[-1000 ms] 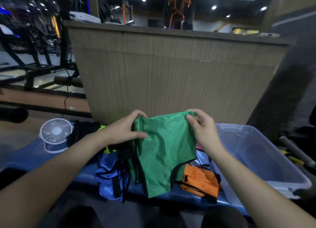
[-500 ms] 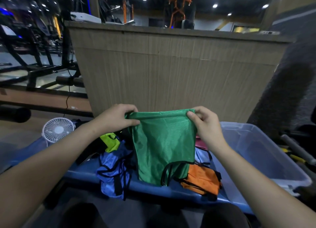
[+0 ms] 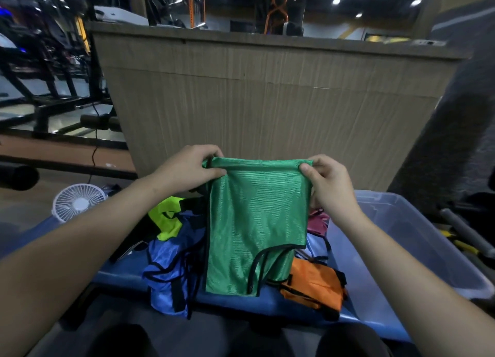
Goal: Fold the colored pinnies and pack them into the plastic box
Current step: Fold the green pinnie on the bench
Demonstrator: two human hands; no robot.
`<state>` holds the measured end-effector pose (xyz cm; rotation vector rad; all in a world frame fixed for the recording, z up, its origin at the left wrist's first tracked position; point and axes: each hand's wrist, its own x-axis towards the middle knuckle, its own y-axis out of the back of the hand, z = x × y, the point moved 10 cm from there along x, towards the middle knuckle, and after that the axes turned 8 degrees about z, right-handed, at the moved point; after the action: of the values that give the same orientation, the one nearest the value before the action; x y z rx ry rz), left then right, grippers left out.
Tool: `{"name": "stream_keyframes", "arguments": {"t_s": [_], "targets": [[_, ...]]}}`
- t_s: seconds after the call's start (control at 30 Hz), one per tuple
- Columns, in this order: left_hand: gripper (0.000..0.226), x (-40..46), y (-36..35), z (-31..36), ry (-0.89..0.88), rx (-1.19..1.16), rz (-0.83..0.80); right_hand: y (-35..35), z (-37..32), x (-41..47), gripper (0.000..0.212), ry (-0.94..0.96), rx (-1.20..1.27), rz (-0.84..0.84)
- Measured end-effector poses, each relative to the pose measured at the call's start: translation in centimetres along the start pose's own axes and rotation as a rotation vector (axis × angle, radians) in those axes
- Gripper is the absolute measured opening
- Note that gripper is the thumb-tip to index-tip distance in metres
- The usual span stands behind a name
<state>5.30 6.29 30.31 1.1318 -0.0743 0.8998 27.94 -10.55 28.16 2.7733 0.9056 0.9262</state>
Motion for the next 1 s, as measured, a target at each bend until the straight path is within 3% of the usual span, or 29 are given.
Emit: {"name": "stream_keyframes", "arguments": {"t_s": [0.17,0.5,0.7,1.0], "targets": [[0.012,3.4,-3.3,-3.1,0.032,0.045,0.021,-1.9,3.9,2.2,0.015,-0.14,0.076,-0.02],[0.014,8.8,-9.3,-8.4,0.018,0.151,0.116,-6.0,12.5,7.1,0.017,-0.219,0.043,-0.022],[0.014,5.9,-10.9,-9.3,0.019,0.218,0.222,-7.1,15.8,5.3,0.009,-0.2,-0.079,-0.102],[0.019,-1.4,-14.8,-10.3,0.016,0.077,0.088,-8.7,13.8,0.2,0.028,-0.018,-0.366,-0.266]]}}
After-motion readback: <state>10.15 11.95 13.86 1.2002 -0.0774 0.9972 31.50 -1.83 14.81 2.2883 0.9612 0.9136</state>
